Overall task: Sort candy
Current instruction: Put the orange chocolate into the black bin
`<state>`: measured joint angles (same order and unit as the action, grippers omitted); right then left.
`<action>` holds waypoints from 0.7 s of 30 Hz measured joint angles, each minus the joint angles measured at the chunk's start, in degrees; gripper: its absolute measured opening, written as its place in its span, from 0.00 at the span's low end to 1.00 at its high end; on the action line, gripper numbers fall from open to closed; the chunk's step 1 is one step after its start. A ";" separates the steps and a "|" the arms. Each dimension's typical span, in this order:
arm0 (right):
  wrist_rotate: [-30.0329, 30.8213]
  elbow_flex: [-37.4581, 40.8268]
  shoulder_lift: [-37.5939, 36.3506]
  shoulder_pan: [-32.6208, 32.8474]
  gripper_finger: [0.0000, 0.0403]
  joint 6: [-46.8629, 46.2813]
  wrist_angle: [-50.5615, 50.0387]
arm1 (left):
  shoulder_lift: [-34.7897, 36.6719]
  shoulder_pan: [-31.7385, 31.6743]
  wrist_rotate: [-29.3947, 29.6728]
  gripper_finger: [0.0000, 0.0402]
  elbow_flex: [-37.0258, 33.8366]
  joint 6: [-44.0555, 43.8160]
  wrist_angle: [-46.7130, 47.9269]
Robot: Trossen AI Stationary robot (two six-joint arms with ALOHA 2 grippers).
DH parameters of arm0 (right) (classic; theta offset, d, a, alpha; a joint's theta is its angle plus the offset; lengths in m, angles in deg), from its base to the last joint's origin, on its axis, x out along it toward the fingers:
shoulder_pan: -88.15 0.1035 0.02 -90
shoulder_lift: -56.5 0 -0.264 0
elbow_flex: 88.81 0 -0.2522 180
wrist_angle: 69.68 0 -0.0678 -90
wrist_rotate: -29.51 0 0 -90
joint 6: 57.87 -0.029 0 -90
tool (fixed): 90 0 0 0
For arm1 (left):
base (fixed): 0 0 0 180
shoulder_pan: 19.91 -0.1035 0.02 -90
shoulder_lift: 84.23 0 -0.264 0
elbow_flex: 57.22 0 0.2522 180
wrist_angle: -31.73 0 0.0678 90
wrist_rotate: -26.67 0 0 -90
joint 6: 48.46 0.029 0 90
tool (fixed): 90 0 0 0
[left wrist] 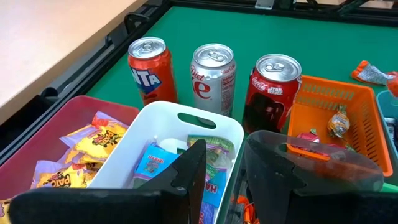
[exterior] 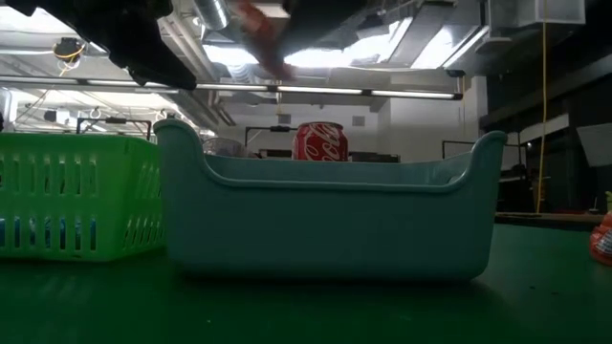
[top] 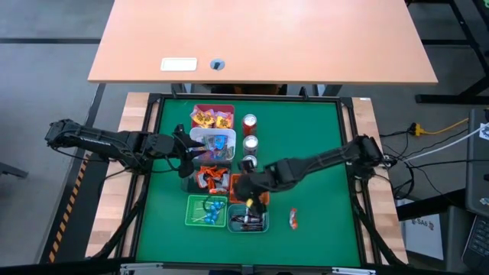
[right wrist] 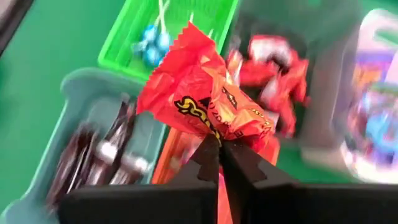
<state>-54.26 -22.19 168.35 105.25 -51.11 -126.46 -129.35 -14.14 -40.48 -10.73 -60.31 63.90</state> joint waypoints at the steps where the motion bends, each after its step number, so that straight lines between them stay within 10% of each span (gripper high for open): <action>1: -0.42 0.01 0.50 -0.74 0.02 1.02 2.03 | 0.02 0.00 0.00 0.25 0.00 0.00 -0.04; 21: -1.31 -0.01 5.12 -7.42 0.04 2.48 17.47 | 0.02 -0.01 0.02 0.25 0.02 0.00 -0.12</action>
<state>-55.56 -22.20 173.48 97.83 -48.62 -109.00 -129.33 -14.15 -40.46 -10.71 -60.31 63.78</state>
